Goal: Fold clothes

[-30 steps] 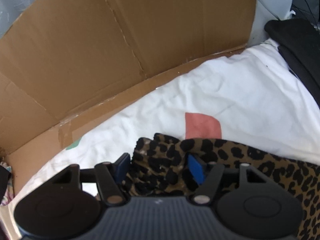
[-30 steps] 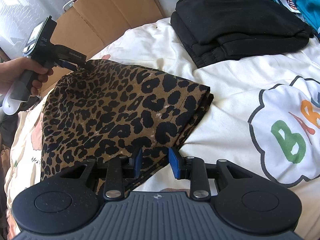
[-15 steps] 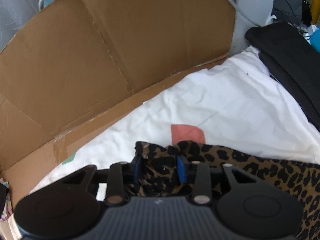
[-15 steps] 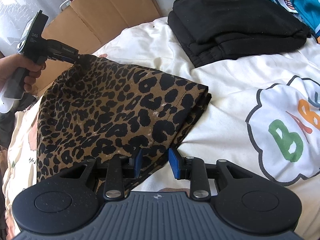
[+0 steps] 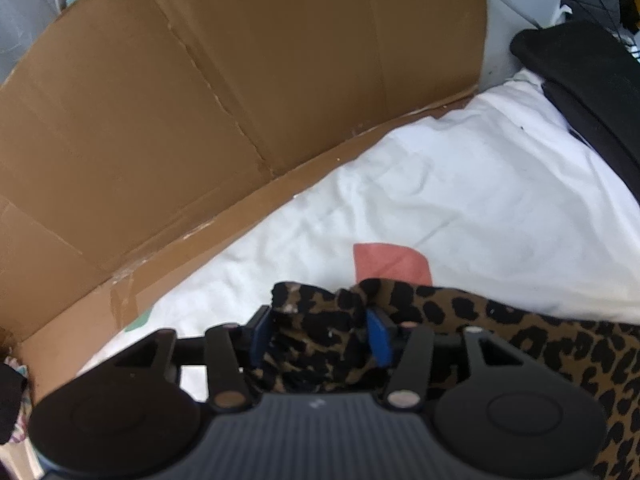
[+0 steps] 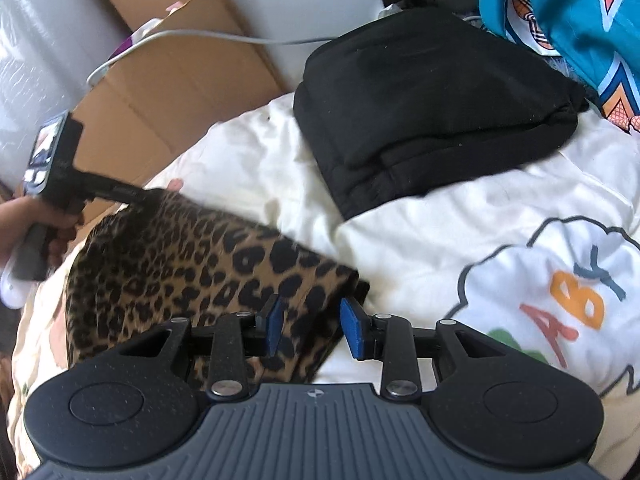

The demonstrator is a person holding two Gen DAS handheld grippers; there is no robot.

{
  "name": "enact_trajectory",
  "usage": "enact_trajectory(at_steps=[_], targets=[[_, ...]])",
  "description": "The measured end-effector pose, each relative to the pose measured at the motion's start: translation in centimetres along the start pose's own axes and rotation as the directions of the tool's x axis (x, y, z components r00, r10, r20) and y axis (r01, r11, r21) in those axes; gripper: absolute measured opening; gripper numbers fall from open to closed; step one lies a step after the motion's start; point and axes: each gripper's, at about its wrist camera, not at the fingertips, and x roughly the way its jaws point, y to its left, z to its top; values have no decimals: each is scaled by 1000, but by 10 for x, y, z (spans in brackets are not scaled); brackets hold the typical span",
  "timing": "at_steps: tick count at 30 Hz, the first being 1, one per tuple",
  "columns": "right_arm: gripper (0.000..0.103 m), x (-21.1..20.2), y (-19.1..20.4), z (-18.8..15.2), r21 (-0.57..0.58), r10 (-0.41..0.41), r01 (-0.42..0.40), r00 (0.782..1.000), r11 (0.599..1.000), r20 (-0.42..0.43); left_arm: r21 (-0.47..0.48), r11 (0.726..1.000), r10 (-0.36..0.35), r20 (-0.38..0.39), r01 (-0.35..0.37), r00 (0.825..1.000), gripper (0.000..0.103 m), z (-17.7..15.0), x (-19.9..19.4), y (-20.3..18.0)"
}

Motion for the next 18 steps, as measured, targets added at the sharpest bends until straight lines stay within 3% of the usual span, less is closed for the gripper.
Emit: enact_trajectory(at_steps=[3,6,12,15,17,18], targets=[[39,8,-2,3,5,-9,9,1000,1000,0,-21,1000,4,0,-4,1000,56,-1,-11,6],[38,15,-2,2,-18,-29,29,1000,999,-7,-34,999,19,7,-19,1000,69,-3,-23,11],[37,13,-11,4,11,-125,125,992,992,19,-4,1000,24,25,-24,999,69,-11,-48,21],[37,4,-15,7,35,-147,145,988,989,53,-41,999,1,25,0,1000,58,-20,-55,30],[38,-4,-16,8,47,-126,122,989,991,82,-67,997,-22,24,24,999,31,-27,-56,33],[38,-7,-15,8,50,-114,110,989,993,93,-81,996,-40,26,42,999,27,-31,-57,33]])
